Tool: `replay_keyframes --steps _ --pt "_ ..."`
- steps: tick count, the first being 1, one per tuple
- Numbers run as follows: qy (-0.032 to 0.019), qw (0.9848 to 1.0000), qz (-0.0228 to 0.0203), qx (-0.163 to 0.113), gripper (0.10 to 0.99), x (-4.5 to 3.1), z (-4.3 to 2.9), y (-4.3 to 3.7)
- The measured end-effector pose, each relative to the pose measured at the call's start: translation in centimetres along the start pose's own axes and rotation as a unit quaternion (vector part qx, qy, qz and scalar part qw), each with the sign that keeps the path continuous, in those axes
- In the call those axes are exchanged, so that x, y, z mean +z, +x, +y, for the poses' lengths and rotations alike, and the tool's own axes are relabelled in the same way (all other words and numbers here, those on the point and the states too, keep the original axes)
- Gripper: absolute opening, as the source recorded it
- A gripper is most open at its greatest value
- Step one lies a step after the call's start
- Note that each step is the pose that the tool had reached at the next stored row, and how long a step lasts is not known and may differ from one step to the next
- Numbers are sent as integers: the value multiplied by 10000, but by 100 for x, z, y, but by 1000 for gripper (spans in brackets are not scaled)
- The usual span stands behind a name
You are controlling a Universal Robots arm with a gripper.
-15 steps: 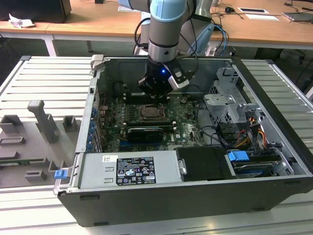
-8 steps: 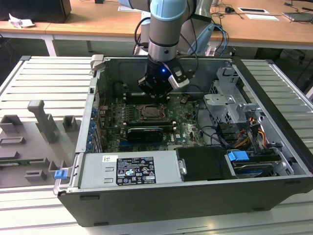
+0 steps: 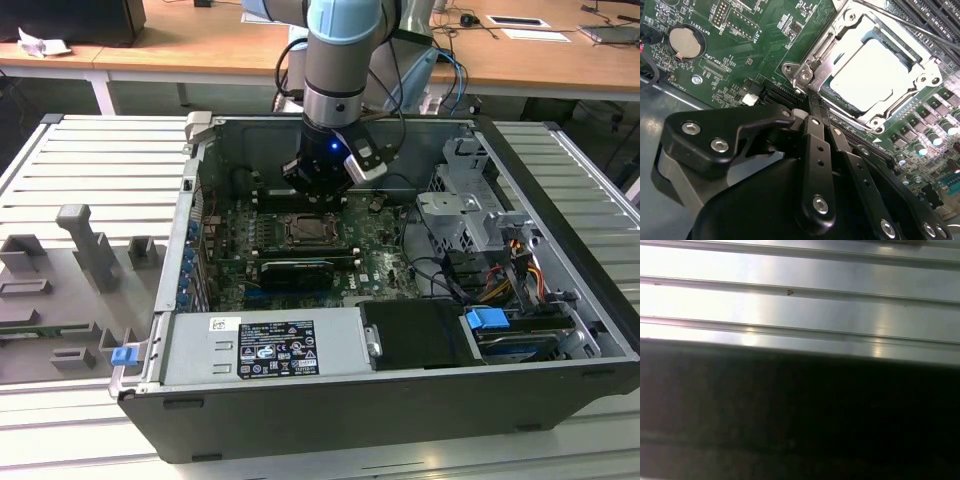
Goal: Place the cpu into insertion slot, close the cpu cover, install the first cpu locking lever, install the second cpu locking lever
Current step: 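Install the first cpu locking lever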
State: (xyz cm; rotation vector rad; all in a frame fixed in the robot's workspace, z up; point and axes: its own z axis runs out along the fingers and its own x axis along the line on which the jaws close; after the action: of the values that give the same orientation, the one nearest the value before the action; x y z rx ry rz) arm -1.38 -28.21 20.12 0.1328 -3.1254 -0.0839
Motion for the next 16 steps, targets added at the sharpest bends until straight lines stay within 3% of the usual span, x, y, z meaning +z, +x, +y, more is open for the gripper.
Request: replay_keyframes --steps 4,8,16 --pt "-11 10000 -4 -1 106 -27 9 -4" --pt "-9 10000 -2 0 106 -171 16 -1" --pt "-10 10000 -2 -1 106 -179 -46 4"
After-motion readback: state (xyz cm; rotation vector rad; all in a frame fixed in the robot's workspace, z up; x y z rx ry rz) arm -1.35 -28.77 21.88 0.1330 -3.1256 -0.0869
